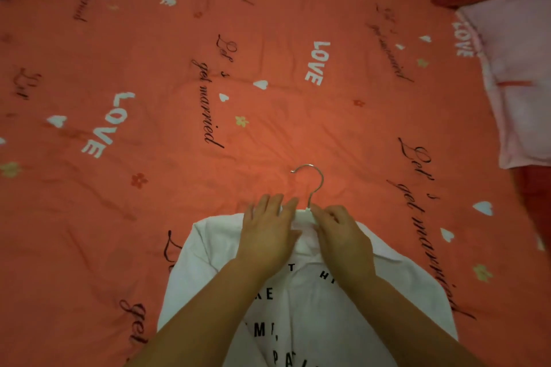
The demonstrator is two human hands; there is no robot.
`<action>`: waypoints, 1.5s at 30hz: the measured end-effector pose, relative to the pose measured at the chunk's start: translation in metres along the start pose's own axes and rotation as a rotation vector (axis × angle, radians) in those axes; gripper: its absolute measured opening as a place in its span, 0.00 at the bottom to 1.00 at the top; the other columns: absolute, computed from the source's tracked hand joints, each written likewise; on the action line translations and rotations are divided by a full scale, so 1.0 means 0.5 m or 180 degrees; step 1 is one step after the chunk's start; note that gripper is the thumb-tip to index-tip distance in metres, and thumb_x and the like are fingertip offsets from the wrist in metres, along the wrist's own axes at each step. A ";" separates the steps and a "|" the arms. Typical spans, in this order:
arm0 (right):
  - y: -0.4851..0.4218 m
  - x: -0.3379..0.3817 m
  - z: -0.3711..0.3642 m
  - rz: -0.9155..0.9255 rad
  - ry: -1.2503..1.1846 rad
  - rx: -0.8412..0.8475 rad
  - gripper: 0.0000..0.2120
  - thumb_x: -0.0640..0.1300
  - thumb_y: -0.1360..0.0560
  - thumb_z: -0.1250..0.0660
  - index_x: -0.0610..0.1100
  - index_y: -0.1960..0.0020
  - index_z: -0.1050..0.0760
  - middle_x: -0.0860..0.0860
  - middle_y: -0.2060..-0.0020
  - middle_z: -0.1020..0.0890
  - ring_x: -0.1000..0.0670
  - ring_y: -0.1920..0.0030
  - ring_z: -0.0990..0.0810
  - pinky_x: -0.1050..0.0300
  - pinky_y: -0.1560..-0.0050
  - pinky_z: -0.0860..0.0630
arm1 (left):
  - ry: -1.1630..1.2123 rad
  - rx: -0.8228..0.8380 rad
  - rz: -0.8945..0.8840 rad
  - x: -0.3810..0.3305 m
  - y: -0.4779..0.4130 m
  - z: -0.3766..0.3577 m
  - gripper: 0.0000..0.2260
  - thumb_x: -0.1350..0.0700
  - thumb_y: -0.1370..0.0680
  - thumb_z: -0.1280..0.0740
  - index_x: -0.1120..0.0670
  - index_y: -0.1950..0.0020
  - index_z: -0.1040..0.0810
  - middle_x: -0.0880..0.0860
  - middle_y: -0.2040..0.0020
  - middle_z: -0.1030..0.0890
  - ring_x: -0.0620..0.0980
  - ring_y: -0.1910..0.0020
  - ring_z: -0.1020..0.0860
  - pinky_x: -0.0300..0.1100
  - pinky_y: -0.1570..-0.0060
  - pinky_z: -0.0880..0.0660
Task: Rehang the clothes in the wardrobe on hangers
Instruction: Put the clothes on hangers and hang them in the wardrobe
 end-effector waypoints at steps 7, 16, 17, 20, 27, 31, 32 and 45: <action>0.091 0.228 0.259 0.0646 0.0121 -0.0583 0.27 0.30 0.43 0.21 0.41 0.45 0.19 0.46 0.61 0.20 0.45 0.67 0.20 0.56 0.82 0.29 | 0.0388 -0.0678 -0.0174 -0.028 0.135 0.273 0.17 0.47 0.19 0.45 0.46 0.31 0.33 0.43 0.37 0.28 0.45 0.36 0.34 0.45 0.32 0.47; 0.203 0.568 0.460 0.1588 -0.0299 -0.0892 0.19 0.43 0.34 0.23 0.52 0.44 0.20 0.52 0.65 0.21 0.47 0.67 0.20 0.57 0.76 0.27 | 0.0325 -0.2044 0.0079 0.046 0.474 0.658 0.14 0.49 0.28 0.34 0.51 0.45 0.19 0.47 0.63 0.22 0.49 0.67 0.22 0.39 0.68 0.27; 0.214 0.613 0.470 0.1762 -0.0401 -0.0895 0.18 0.43 0.32 0.24 0.53 0.43 0.20 0.52 0.65 0.21 0.47 0.66 0.20 0.55 0.75 0.26 | 0.0242 -0.2235 0.0194 0.055 0.525 0.695 0.14 0.49 0.29 0.35 0.51 0.46 0.18 0.47 0.65 0.22 0.48 0.68 0.23 0.37 0.70 0.27; 0.267 0.770 0.494 0.2465 -0.0584 -0.0920 0.19 0.43 0.33 0.23 0.53 0.43 0.20 0.52 0.65 0.20 0.47 0.68 0.21 0.55 0.77 0.29 | 0.0031 -0.2692 0.0628 0.095 0.685 0.787 0.16 0.53 0.31 0.31 0.53 0.44 0.18 0.49 0.63 0.20 0.50 0.64 0.22 0.42 0.69 0.25; 0.496 1.159 0.490 0.3976 -0.1216 -0.0875 0.25 0.34 0.37 0.22 0.46 0.42 0.20 0.45 0.67 0.21 0.43 0.69 0.23 0.52 0.77 0.28 | -0.0324 -0.3627 0.1932 0.200 1.126 0.933 0.19 0.56 0.25 0.32 0.49 0.34 0.26 0.54 0.54 0.20 0.56 0.57 0.23 0.48 0.57 0.28; 0.679 1.361 0.450 0.4884 -0.1438 -0.0834 0.28 0.30 0.42 0.22 0.42 0.43 0.20 0.44 0.67 0.20 0.44 0.71 0.24 0.54 0.76 0.27 | -0.0636 -0.4020 0.2573 0.255 1.403 0.957 0.17 0.54 0.23 0.35 0.48 0.34 0.26 0.52 0.51 0.22 0.52 0.53 0.24 0.46 0.52 0.30; 0.728 1.408 0.439 0.5077 -0.1511 -0.0843 0.28 0.29 0.43 0.22 0.41 0.44 0.19 0.43 0.67 0.20 0.43 0.71 0.23 0.53 0.76 0.27 | -0.0700 -0.4105 0.2728 0.268 1.472 0.960 0.17 0.54 0.22 0.35 0.47 0.34 0.26 0.51 0.51 0.22 0.52 0.53 0.24 0.45 0.52 0.30; 1.346 1.966 0.242 0.6324 -0.1949 -0.0231 0.25 0.37 0.36 0.23 0.45 0.39 0.22 0.46 0.64 0.18 0.45 0.69 0.21 0.54 0.76 0.28 | -0.1416 -0.4482 0.4286 0.437 2.260 0.999 0.16 0.51 0.22 0.37 0.48 0.34 0.26 0.50 0.47 0.22 0.48 0.50 0.25 0.41 0.50 0.31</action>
Point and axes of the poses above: each hand's wrist, its own y-axis away from the middle knuckle, its own z-axis out of the back of the hand, x = y × z, the point moved 7 cm from there along -y, towards the middle knuckle
